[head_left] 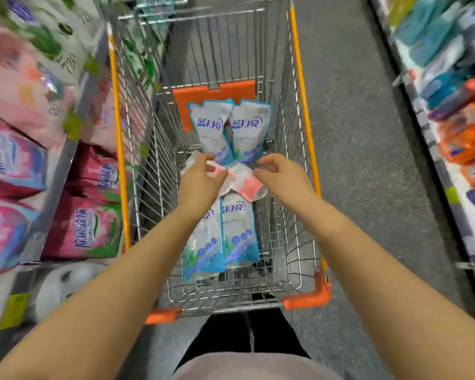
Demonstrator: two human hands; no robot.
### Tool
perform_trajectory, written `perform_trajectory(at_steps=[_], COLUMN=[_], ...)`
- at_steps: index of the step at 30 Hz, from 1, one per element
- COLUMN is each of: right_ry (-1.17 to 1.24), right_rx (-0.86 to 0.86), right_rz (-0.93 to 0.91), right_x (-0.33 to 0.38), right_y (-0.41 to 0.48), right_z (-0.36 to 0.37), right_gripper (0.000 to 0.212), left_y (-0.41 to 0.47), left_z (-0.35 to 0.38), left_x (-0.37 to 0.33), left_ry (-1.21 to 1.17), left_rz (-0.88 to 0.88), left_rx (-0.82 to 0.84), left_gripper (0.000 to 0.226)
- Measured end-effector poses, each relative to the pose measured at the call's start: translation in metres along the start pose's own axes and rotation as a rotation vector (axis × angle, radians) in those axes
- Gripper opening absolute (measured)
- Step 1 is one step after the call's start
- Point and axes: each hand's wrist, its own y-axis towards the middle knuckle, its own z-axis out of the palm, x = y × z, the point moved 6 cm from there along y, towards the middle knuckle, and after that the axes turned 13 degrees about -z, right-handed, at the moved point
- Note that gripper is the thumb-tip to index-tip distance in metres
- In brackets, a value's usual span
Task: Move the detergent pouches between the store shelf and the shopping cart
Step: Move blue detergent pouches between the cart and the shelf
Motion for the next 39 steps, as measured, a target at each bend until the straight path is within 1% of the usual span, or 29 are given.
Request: perform_trajectory(at_steps=[3, 6, 10, 12, 13, 16, 18, 19, 20, 21, 22, 23, 24, 25, 28, 29, 30, 33, 34, 38, 39], right_ry=[0.05, 0.05, 0.105, 0.131, 0.154, 0.253, 0.319, 0.345, 0.362, 0.344, 0.306, 0.266, 0.242, 0.246, 0.243, 0.232, 0.219, 0.31, 0.333, 0.338, 0.31], right_rx=[0.126, 0.23, 0.296, 0.335, 0.341, 0.369, 0.339, 0.277, 0.205, 0.161, 0.145, 0.161, 0.193, 0.237, 0.385, 0.41, 0.423, 0.364, 0.345, 0.377, 0.39], right_rz=[0.16, 0.277, 0.425, 0.479, 0.492, 0.508, 0.493, 0.483, 0.476, 0.493, 0.519, 0.553, 0.58, 0.609, 0.632, 0.632, 0.617, 0.632, 0.625, 0.542, 0.52], right_x=[-0.054, -0.105, -0.156, -0.175, -0.18, -0.187, -0.19, -0.19, -0.192, -0.197, -0.2, -0.205, -0.208, -0.213, -0.215, -0.215, -0.216, -0.217, -0.217, -0.209, -0.203], right_y=[0.015, 0.024, 0.03, 0.033, 0.035, 0.035, 0.037, 0.038, 0.041, 0.045, 0.048, 0.05, 0.053, 0.055, 0.063, 0.065, 0.066, 0.064, 0.065, 0.069, 0.069], right_z=[0.056, 0.109, 0.164, 0.192, 0.202, 0.239, 0.262, 0.264, 0.267, 0.272, 0.275, 0.28, 0.284, 0.287, 0.294, 0.298, 0.302, 0.314, 0.316, 0.312, 0.308], right_gripper=[0.045, 0.049, 0.057, 0.063, 0.062, 0.05, 0.025, 0.017, 0.019, 0.028, 0.041, 0.049, 0.052, 0.048, 0.026, 0.023, 0.023, 0.04, 0.042, 0.024, 0.024], left_y=[0.024, 0.039, 0.055, 0.062, 0.064, 0.076, 0.083, 0.083, 0.083, 0.085, 0.087, 0.089, 0.09, 0.091, 0.092, 0.092, 0.091, 0.087, 0.086, 0.081, 0.08], left_z=[0.046, 0.079, 0.101, 0.109, 0.112, 0.122, 0.132, 0.136, 0.139, 0.142, 0.145, 0.148, 0.151, 0.154, 0.156, 0.157, 0.157, 0.156, 0.156, 0.151, 0.146], left_x=[0.067, 0.126, 0.185, 0.207, 0.211, 0.231, 0.246, 0.247, 0.251, 0.255, 0.259, 0.263, 0.269, 0.271, 0.278, 0.279, 0.28, 0.277, 0.273, 0.265, 0.265], left_ry=[0.012, -0.002, -0.07, -0.101, -0.116, -0.099, -0.125, -0.13, -0.103, -0.06, -0.025, -0.004, -0.009, -0.017, 0.02, 0.036, 0.027, -0.02, -0.016, 0.012, 0.005], left_rz=[-0.216, -0.386, -0.517, -0.58, -0.583, -0.587, -0.64, -0.667, -0.712, -0.743, -0.773, -0.791, -0.817, -0.831, -0.874, -0.882, -0.885, -0.843, -0.83, -0.827, -0.834], left_rx=[0.076, 0.095, 0.034, 0.025, 0.016, -0.012, -0.009, -0.013, -0.023, -0.047, -0.057, -0.079, -0.087, -0.1, -0.096, -0.088, -0.08, -0.087, -0.088, -0.094, -0.104], left_gripper=[0.057, 0.074, 0.073, 0.06, 0.053, 0.058, 0.062, 0.063, 0.065, 0.066, 0.066, 0.066, 0.064, 0.062, 0.057, 0.057, 0.057, 0.055, 0.054, 0.055, 0.052])
